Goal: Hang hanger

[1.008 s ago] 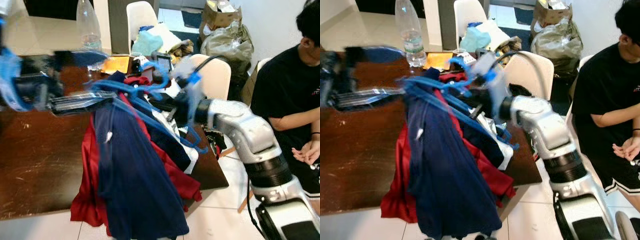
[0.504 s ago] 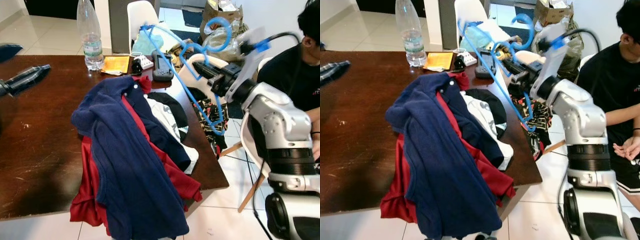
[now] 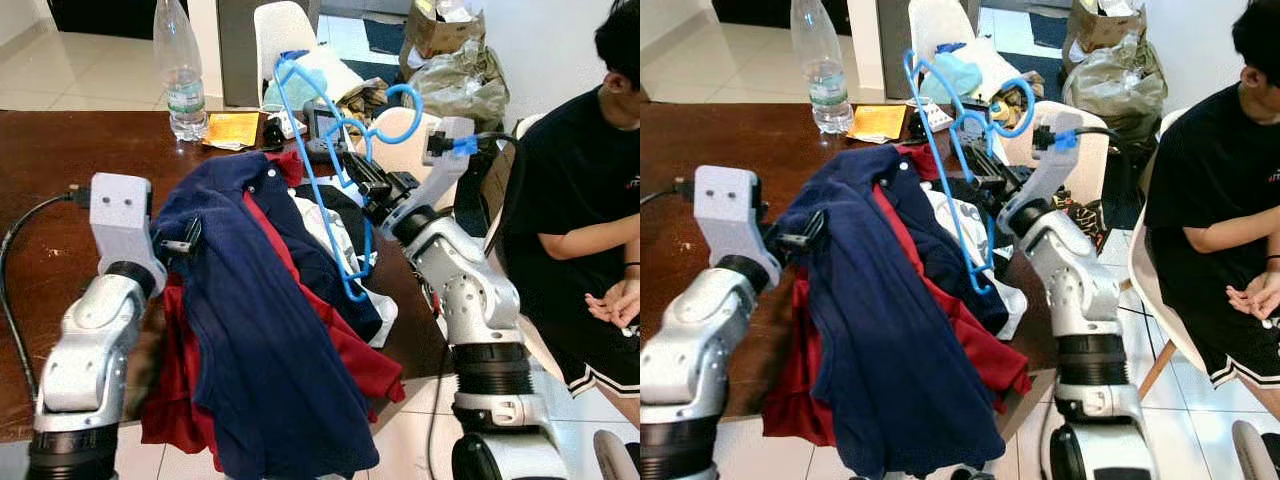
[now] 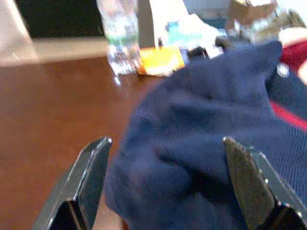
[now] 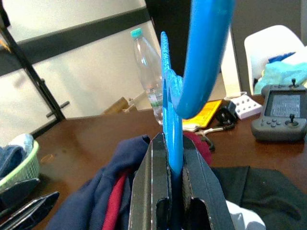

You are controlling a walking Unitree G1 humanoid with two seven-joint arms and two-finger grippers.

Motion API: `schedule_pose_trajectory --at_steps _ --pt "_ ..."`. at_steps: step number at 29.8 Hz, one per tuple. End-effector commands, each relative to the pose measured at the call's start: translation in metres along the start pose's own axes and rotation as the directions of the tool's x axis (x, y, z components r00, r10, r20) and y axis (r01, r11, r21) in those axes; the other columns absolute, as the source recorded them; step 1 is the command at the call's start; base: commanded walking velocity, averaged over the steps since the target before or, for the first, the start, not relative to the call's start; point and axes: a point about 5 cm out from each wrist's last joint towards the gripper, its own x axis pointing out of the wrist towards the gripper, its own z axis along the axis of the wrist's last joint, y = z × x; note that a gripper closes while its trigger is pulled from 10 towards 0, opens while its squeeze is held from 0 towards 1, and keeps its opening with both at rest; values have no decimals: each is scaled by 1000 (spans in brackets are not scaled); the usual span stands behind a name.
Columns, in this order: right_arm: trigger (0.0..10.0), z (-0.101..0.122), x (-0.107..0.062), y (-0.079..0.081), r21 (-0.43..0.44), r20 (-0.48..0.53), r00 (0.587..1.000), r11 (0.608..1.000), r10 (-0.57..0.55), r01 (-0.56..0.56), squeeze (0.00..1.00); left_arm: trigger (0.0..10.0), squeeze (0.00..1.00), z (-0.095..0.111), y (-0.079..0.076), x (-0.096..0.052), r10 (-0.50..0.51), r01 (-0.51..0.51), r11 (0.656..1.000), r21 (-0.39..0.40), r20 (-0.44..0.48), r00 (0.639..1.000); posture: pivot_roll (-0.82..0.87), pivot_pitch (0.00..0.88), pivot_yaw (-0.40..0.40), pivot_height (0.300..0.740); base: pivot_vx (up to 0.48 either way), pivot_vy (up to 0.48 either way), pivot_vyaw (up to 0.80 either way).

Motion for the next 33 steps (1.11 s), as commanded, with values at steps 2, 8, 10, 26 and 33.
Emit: schedule_pose_trajectory --at_steps 2,8,10,26,33 --pt "10000 4 -2 7 11 50 998 999 38 -39 0 10000 0 3 5 3 48 -48 999 11 13 999 206 158 -85 740 0 0 731" --pt "10000 10 -1 14 -1 100 992 997 79 -79 0 10000 0 11 20 5 116 -118 993 32 44 992 212 154 -87 740 0 0 786" --pt "10000 12 0 16 -6 115 990 996 87 -87 0 10000 0 13 24 6 145 -146 989 29 51 988 212 152 -90 740 0 0 794" --pt "10000 12 6 13 -14 128 992 1000 -4 5 0 10000 0 13 16 2 220 -221 975 23 52 974 208 146 -102 740 0 156 248" --pt "10000 11 7 12 -19 124 992 1000 -8 11 0 10000 0 16 26 2 252 -254 967 31 61 966 206 147 -104 740 -106 339 0"
